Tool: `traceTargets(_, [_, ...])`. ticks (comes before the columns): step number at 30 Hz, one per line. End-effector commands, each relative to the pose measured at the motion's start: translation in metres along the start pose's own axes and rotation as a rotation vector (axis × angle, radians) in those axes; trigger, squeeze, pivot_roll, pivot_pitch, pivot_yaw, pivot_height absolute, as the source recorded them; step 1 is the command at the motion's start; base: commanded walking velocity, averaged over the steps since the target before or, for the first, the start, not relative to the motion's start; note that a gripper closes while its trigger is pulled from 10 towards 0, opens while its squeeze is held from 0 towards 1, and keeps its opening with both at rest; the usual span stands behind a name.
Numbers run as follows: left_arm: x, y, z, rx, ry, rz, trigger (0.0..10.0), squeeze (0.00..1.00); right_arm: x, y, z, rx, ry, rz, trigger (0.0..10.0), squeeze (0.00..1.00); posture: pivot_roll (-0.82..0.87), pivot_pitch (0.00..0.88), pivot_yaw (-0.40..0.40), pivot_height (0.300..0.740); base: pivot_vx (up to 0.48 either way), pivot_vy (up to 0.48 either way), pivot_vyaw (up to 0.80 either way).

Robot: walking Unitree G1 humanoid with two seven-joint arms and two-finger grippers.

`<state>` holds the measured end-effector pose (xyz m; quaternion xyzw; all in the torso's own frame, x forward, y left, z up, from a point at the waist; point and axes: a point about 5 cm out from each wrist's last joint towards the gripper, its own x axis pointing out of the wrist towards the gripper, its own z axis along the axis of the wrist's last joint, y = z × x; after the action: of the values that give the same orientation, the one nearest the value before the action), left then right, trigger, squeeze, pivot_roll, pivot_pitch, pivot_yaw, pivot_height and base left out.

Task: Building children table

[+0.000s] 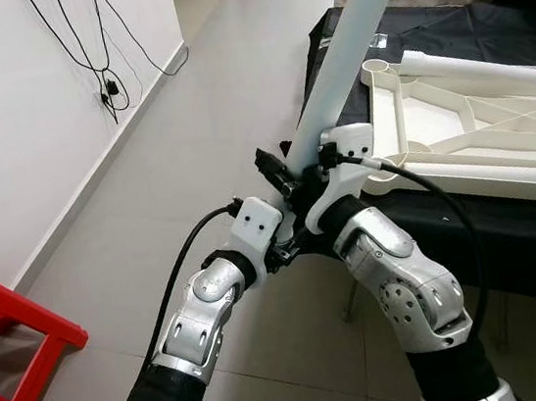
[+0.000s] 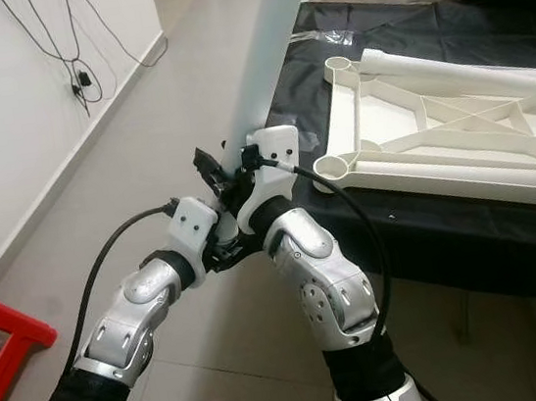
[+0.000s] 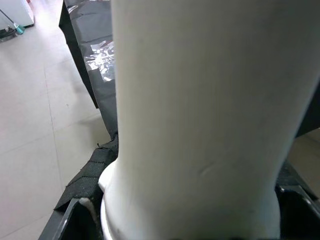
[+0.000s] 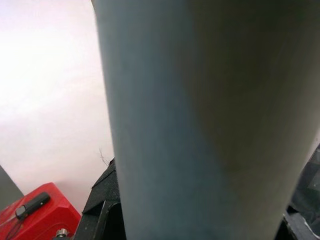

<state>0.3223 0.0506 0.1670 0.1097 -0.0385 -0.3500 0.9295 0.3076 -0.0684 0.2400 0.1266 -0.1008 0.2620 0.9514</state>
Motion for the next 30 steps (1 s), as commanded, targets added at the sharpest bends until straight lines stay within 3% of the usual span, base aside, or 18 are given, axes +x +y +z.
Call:
traceTargets(1, [0.002, -0.01, -0.002, -0.009, 0.0, -0.049, 0.0, 0.0, 0.0, 0.011, 0.002, 0.003, -0.02, 0.06, 10.0, 0.0, 0.07, 0.145, -0.005, 0.74, 0.0, 0.0, 0.0])
traceTargets(6, [0.001, -0.01, -0.004, 0.001, 0.004, -0.05, 0.0, 0.0, 0.0, 0.011, 0.001, -0.016, -0.021, 0.06, 10.0, 0.0, 0.07, 0.144, -0.008, 0.74, 0.0, 0.0, 0.0])
traceTargets(7, [0.0, -0.01, -0.005, -0.001, 0.01, -0.051, 4.5, 0.0, 0.0, 0.01, 0.001, -0.022, -0.023, 0.058, 10.0, 0.0, 0.07, 0.144, -0.008, 0.74, 0.0, 0.0, 0.0])
traceTargets(8, [0.0, -0.01, -0.005, -0.001, 0.01, -0.051, 4.5, 0.0, 0.0, 0.01, 0.001, -0.022, -0.023, 0.058, 10.0, 0.0, 0.07, 0.144, -0.008, 0.74, 0.0, 0.0, 0.0])
traceTargets(9, [-0.002, -0.009, -0.007, -0.001, 0.015, -0.054, 10.0, 0.0, 0.0, 0.009, 0.001, -0.035, -0.025, 0.057, 10.0, 0.0, 0.07, 0.144, -0.009, 0.74, 0.0, 0.0, 0.0])
traceTargets(10, [-0.005, -0.009, -0.008, -0.005, 0.02, -0.063, 10.0, 0.0, 0.0, 0.008, 0.001, -0.047, -0.028, 0.059, 10.0, 1.0, 0.07, 0.144, -0.009, 0.74, 0.0, 0.0, 0.0])
traceTargets(16, [-0.018, -0.003, -0.01, -0.019, 0.023, -0.118, 10.0, 0.0, 0.0, 0.007, 0.003, -0.091, -0.033, 0.113, 10.0, 1.0, 0.07, 0.143, -0.005, 0.74, 0.0, 0.0, 0.0])
traceTargets(17, [-0.028, 0.002, -0.011, -0.035, 0.028, -0.176, 10.0, 0.0, 0.001, 0.004, 0.006, -0.099, -0.03, 0.15, 10.0, 0.18, 0.08, 0.142, -0.001, 0.74, 0.0, 0.0, 0.0])
traceTargets(18, [-0.035, 0.005, -0.012, -0.047, 0.031, -0.218, 10.0, 0.0, 0.001, 0.003, 0.008, -0.103, -0.028, 0.174, 10.0, 0.18, 0.08, 0.142, -0.001, 0.74, 0.0, 0.0, 0.0])
traceTargets(19, [-0.042, 0.008, -0.012, -0.059, 0.04, -0.258, 10.0, 0.0, 0.001, 0.0, 0.01, -0.107, -0.021, 0.197, 10.0, 0.0, 0.08, 0.14, -0.001, 0.74, 0.0, 0.0, 0.0])
traceTargets(23, [-0.051, 0.012, -0.013, -0.077, 0.059, -0.318, 10.0, 0.0, 0.0, -0.006, 0.011, -0.106, -0.009, 0.223, 10.0, 0.0, 0.08, 0.141, 0.0, 0.74, 0.0, 0.0, 0.0])
traceTargets(26, [-0.073, 0.014, -0.017, -0.162, 0.131, -0.478, 10.0, 0.0, -0.005, -0.016, 0.013, -0.065, 0.024, 0.327, 10.0, 0.0, 0.08, 0.141, 0.0, 0.74, 0.0, 0.0, 0.0])
traceTargets(30, [-0.084, 0.012, -0.02, -0.168, 0.172, -0.557, 10.0, 0.0, -0.009, -0.016, 0.013, -0.012, 0.059, 0.415, 10.0, 0.0, 0.09, 0.143, 0.001, 0.74, 0.0, 0.0, 0.0])
